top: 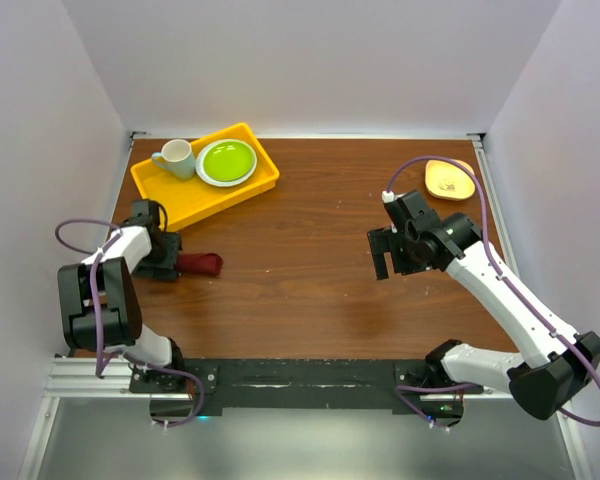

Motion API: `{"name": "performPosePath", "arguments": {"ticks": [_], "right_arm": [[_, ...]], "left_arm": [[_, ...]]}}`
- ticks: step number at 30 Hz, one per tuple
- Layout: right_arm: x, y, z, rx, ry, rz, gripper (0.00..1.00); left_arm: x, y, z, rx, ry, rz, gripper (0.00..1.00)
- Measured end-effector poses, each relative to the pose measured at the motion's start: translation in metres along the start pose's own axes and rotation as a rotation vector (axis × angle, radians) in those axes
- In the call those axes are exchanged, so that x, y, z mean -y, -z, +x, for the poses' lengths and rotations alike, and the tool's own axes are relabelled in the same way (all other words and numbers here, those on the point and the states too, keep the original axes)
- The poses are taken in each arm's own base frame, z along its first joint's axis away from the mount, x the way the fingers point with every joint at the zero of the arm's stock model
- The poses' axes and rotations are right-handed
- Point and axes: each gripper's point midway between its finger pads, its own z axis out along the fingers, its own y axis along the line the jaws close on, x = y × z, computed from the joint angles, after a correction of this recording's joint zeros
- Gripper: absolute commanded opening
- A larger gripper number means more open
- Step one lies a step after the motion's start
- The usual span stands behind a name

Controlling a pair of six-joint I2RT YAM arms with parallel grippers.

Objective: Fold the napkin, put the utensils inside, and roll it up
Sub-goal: Neatly place the rolled napkin to the corner

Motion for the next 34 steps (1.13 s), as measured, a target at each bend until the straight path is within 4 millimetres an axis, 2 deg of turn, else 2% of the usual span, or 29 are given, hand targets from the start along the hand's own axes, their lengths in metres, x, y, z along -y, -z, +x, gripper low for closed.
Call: {"name": "performPosePath", "arguments": {"ticks": [4, 5, 10, 14, 16, 18, 22, 26, 28, 30, 31, 34], "right_arm": [[0.000, 0.000, 0.000, 0.001, 0.000, 0.000, 0.97], [0.000, 0.000, 0.000, 0.001, 0.000, 0.000, 0.97], [0.000, 0.000, 0.000, 0.001, 0.001, -0.001, 0.97], [0.000, 0.001, -0.002, 0.006, 0.006, -0.001, 0.98], [0.000, 0.008, -0.009, 0.028, 0.005, -0.007, 0.98], [-0.001, 0.019, -0.022, 0.078, -0.003, -0.019, 0.98], [-0.001, 0.045, -0.040, 0.188, -0.029, -0.053, 0.98], [0.003, 0.068, -0.042, 0.282, -0.071, -0.088, 0.98], [0.004, 0.082, -0.043, 0.349, -0.097, -0.120, 0.98], [0.006, 0.096, -0.043, 0.410, -0.121, -0.148, 0.98], [0.006, 0.100, -0.043, 0.426, -0.130, -0.155, 0.98], [0.004, 0.109, -0.040, 0.466, -0.162, -0.202, 0.98]], "left_arm": [[-0.007, 0.004, 0.001, -0.001, -0.010, 0.000, 0.91], [-0.010, 0.005, 0.001, -0.002, -0.016, -0.007, 0.98], [-0.026, 0.018, 0.002, -0.009, -0.032, -0.047, 1.00], [-0.036, 0.048, 0.006, -0.006, -0.058, -0.021, 1.00], [-0.037, 0.069, 0.017, -0.006, -0.105, 0.039, 1.00], [-0.034, 0.093, 0.039, -0.017, -0.205, 0.117, 0.99], [-0.016, 0.143, 0.104, -0.076, -0.483, 0.257, 1.00], [0.017, 0.220, 0.181, -0.085, -0.764, 0.456, 1.00], [0.021, 0.261, 0.219, -0.098, -0.880, 0.582, 1.00], [0.015, 0.294, 0.245, -0.104, -0.979, 0.698, 1.00], [0.012, 0.303, 0.252, -0.102, -1.012, 0.733, 1.00], [0.014, 0.321, 0.255, -0.068, -1.062, 0.824, 1.00]]}}
